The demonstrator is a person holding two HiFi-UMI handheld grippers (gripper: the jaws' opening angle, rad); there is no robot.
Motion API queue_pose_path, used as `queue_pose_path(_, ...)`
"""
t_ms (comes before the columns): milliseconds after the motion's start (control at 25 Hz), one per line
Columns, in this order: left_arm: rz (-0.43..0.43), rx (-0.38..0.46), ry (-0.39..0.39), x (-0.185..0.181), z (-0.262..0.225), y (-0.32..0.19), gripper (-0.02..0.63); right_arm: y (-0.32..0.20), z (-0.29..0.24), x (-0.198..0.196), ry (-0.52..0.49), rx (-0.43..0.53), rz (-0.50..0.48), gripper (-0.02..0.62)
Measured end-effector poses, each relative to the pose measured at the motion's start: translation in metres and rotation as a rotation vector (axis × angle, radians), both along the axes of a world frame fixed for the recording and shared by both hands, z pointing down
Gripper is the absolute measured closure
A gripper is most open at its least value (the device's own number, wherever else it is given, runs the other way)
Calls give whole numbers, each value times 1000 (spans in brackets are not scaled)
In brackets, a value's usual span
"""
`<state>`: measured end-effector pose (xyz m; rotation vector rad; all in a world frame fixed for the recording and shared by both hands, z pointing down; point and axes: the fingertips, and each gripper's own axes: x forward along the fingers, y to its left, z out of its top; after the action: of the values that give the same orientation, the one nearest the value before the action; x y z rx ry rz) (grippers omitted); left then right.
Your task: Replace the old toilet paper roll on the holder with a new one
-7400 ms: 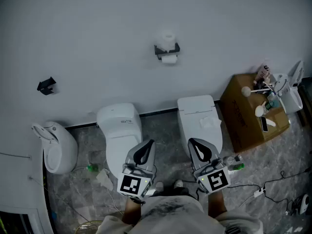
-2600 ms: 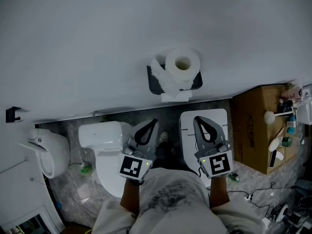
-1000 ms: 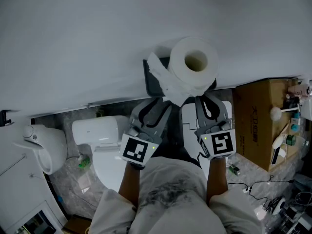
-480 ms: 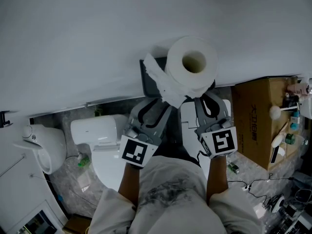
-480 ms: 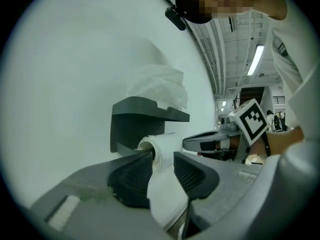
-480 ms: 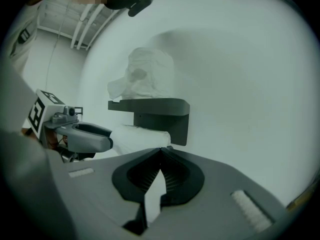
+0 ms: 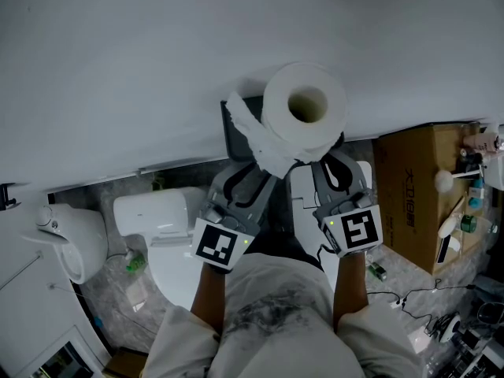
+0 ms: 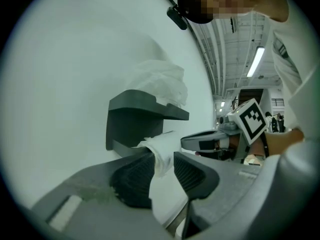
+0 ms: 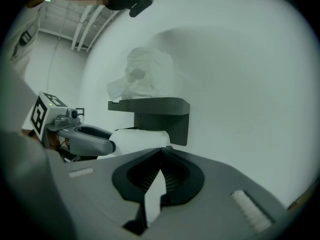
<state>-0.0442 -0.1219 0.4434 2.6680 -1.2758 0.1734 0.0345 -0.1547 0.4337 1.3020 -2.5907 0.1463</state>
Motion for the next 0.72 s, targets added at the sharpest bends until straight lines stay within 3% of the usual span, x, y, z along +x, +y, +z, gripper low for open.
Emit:
queue_pose_path(320, -10, -2, 8, -5, 0, -4, 546, 1, -1, 2, -1, 12, -2, 594)
queue_pose_path(720, 72, 9, 19, 14, -7, 0, 575, 6, -2, 16, 23, -1, 48, 594)
